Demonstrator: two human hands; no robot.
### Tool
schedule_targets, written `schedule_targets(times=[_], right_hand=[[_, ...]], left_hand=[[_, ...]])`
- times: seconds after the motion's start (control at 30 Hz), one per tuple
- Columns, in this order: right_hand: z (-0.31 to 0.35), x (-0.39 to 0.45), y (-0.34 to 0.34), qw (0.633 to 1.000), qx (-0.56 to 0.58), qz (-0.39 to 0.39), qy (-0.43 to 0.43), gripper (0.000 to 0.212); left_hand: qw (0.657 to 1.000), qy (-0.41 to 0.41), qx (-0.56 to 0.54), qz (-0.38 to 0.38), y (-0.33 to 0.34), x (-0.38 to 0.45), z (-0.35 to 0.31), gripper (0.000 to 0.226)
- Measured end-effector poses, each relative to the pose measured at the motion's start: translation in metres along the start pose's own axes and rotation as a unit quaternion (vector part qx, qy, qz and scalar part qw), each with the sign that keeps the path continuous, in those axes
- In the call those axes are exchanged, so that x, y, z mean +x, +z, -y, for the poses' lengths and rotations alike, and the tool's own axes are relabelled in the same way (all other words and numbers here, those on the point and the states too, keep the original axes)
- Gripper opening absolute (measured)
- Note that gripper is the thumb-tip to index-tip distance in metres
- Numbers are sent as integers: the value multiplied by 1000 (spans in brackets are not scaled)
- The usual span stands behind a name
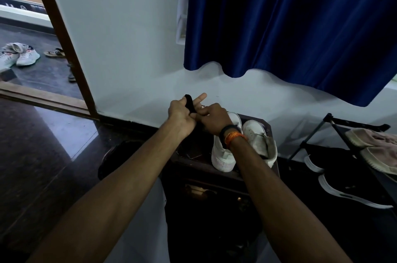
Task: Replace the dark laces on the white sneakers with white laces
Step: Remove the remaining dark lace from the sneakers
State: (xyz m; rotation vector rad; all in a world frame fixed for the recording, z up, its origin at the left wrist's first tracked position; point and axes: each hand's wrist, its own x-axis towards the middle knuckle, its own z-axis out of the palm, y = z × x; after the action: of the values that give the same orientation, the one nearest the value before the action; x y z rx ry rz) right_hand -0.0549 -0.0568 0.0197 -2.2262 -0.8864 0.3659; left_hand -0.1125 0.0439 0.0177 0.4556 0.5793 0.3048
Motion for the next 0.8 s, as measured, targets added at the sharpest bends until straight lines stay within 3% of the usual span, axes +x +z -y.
schedule_targets(times=[0.13,0.2,0.3,0.37,0.47,0.53,0.63,0.73,0.8], right_hand=[[-5,-1,-6,1000,18,-11,18,17],[-7,-1,-9,1000,1,3,12,15],[-9,-1,-11,994,-101,36,-24,11],[-12,-1,-11,977,-206,33,-51,16],[-18,1,-7,960,-269,40,-69,17],[-20,1,-5,955,-285,44,-73,15],[-20,2,-2,949,-302,50,-80,18],[-20,4,6,941,-322,68,-84,27],[-21,4,12,942,-317,79,-76,29]], left_hand=[[998,-28,0,49,-4,-6,3,55],[997,-18,6,72,-11,-6,7,43],[995,-24,20,96,-22,-2,7,38],[989,9,129,67,-30,3,7,36],[957,70,281,-29,-47,9,2,25],[942,46,329,-44,-60,12,-2,21],[942,-21,335,-5,-65,9,-3,26],[947,-11,316,58,-69,13,0,25],[950,0,301,83,-74,18,5,11]])
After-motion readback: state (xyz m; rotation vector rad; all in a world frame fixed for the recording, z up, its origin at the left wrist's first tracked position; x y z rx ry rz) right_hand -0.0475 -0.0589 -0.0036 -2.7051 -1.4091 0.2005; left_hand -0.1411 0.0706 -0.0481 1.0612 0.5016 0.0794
